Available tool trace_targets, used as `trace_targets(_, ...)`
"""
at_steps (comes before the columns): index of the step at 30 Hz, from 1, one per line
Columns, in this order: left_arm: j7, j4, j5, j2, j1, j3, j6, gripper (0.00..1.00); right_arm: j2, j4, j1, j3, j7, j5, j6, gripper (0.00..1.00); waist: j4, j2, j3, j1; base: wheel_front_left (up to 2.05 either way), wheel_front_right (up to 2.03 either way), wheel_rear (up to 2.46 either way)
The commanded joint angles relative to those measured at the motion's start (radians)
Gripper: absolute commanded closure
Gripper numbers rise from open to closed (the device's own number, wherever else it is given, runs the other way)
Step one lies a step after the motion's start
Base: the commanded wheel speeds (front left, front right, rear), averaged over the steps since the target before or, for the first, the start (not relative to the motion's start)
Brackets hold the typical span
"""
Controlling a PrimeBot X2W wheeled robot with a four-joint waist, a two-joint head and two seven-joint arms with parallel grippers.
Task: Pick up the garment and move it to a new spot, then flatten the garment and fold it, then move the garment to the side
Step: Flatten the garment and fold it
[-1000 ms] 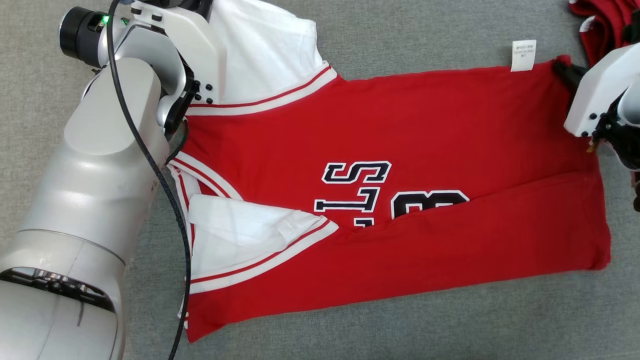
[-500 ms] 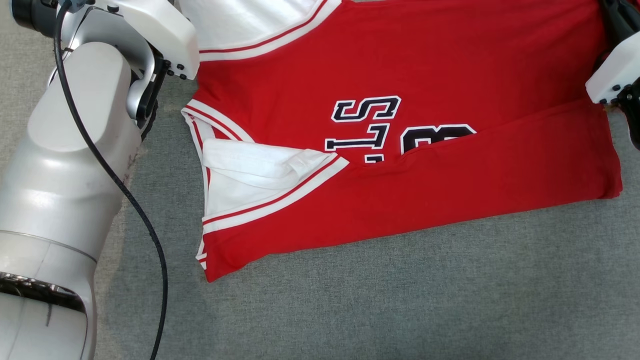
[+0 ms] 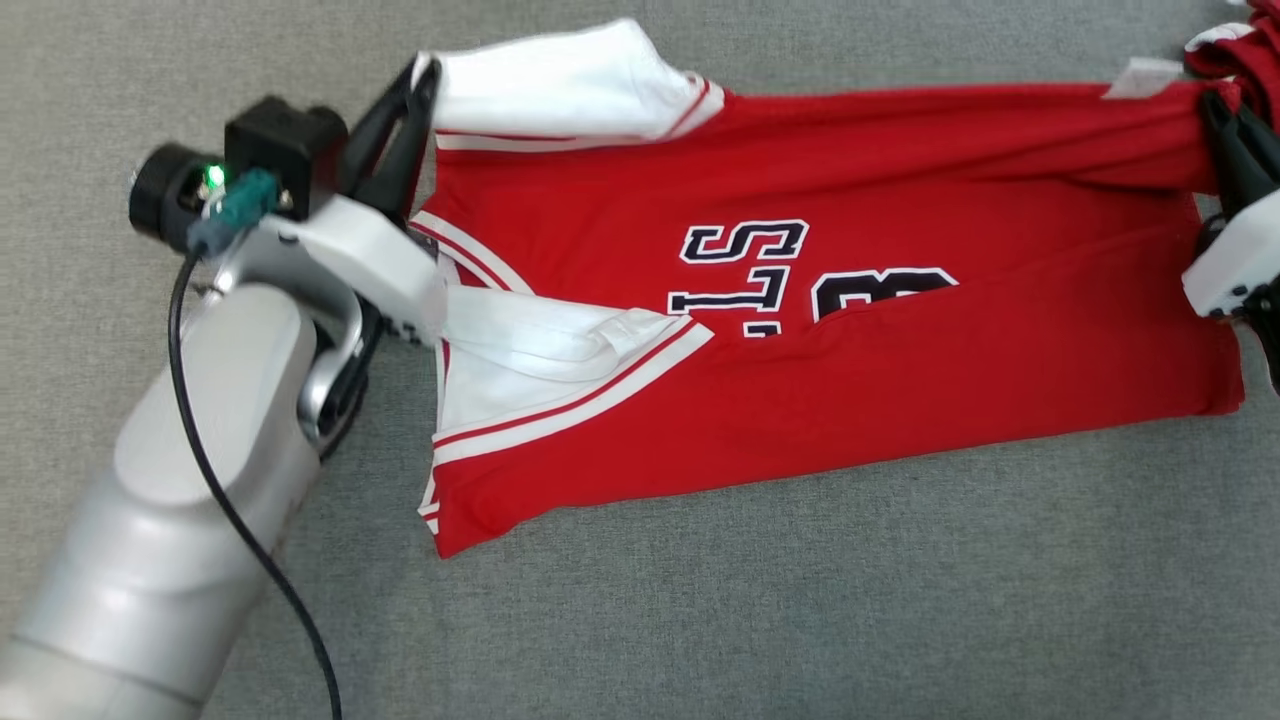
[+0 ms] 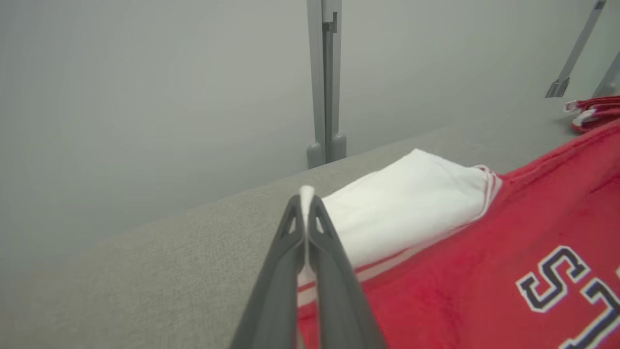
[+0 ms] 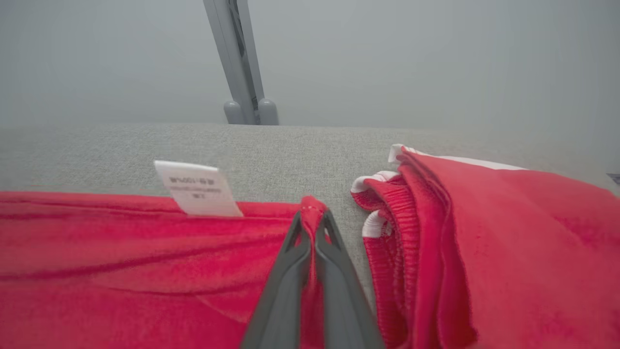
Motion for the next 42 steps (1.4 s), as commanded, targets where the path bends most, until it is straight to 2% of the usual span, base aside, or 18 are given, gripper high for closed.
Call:
trace_targets(1,0.015,-0.060,-0.011,0.019,0.047,0.005,0.018,1.00,-0.022,-0.006,0.021,0.006,-0.018,0.019,0.000,1.00,0.008,0.0000,-0.009,0.0000,0.00,0.00,0.00)
trace_targets(7,0.117,-0.343,-0.053,0.080,0.239,0.008,0.091,1.00,-0.083,-0.036,0.079,0.045,-0.054,0.062,0.000,1.00,0.036,0.0000,-0.028,0.0000,0.00,0.00,0.00)
trace_targets(8,0.117,-0.343,-0.053,0.080,0.239,0.008,0.091,1.00,-0.083,-0.036,0.079,0.045,-0.054,0.062,0.000,1.00,0.036,0.0000,-0.028,0.0000,0.00,0.00,0.00)
trace_targets(9,0.147,-0.430,-0.057,0.098,0.296,0.004,0.117,1.00,-0.101,-0.039,0.096,0.051,-0.063,0.071,0.000,1.00,0.043,0.0000,-0.033,0.0000,0.00,0.00,0.00)
trace_targets(11,0.175,-0.508,-0.063,0.106,0.349,-0.004,0.141,1.00,-0.117,-0.046,0.112,0.057,-0.069,0.081,0.000,1.00,0.050,0.0000,-0.037,0.0000,0.00,0.00,0.00)
trace_targets(12,0.220,-0.723,-0.078,0.134,0.521,-0.027,0.227,1.00,-0.208,-0.143,0.257,0.030,-0.097,0.105,0.000,1.00,0.076,0.0000,-0.049,0.0000,0.00,0.00,0.00)
trace_targets(18,0.233,-0.704,-0.088,0.131,0.557,-0.044,0.236,1.00,-0.194,-0.185,0.332,-0.002,-0.078,0.069,0.000,1.00,0.068,0.0000,-0.052,0.0000,0.00,0.00,0.00)
trace_targets(21,0.233,-0.671,-0.095,0.118,0.564,-0.059,0.230,1.00,-0.176,-0.185,0.349,-0.021,-0.074,0.041,0.000,0.82,0.060,0.0000,-0.051,0.0000,0.00,0.00,0.00)
trace_targets(22,0.233,-0.657,-0.095,0.114,0.562,-0.063,0.228,1.00,-0.166,-0.182,0.352,-0.027,-0.070,0.037,0.000,0.70,0.058,0.0000,-0.051,0.0000,0.00,0.00,0.00)
trace_targets(24,0.229,-0.626,-0.104,0.103,0.559,-0.068,0.223,1.00,-0.151,-0.178,0.356,-0.037,-0.068,0.023,0.000,0.41,0.056,0.0000,-0.054,0.0000,0.00,0.00,0.00)
trace_targets(25,0.227,-0.610,-0.104,0.098,0.557,-0.070,0.222,1.00,-0.144,-0.174,0.360,-0.042,-0.068,0.016,0.000,0.00,0.055,0.0000,-0.057,0.0000,0.00,0.00,0.00)
trace_targets(26,0.224,-0.598,-0.105,0.090,0.554,-0.073,0.221,0.68,-0.137,-0.171,0.364,-0.048,-0.067,0.010,0.000,0.00,0.054,0.0000,-0.061,0.0000,0.00,0.00,0.00)
trace_targets(27,0.222,-0.585,-0.111,0.082,0.554,-0.074,0.221,0.51,-0.131,-0.170,0.366,-0.056,-0.070,0.003,0.000,0.00,0.054,0.0000,-0.065,0.0000,0.00,0.00,0.00)
trace_targets(28,0.221,-0.573,-0.111,0.080,0.554,-0.076,0.220,0.11,-0.126,-0.169,0.368,-0.064,-0.076,-0.003,0.000,0.00,0.053,0.0000,-0.069,0.0000,0.00,0.00,0.00)
trace_targets(29,0.220,-0.562,-0.112,0.079,0.553,-0.076,0.221,0.00,-0.121,-0.171,0.367,-0.072,-0.079,-0.009,0.000,0.00,0.053,0.0000,-0.075,0.0000,0.00,0.00,0.00)
trace_targets(35,0.166,-0.537,-0.109,0.060,0.564,-0.051,0.253,0.00,-0.088,-0.194,0.384,-0.144,-0.116,-0.091,0.000,0.00,0.046,0.0000,-0.121,0.0000,0.00,0.00,0.00)
trace_targets(42,0.018,-0.535,-0.120,0.027,0.583,0.032,0.306,0.00,0.024,-0.283,0.414,-0.215,-0.130,-0.235,0.000,0.00,0.024,0.0000,-0.198,0.0000,0.00,0.00,0.00)
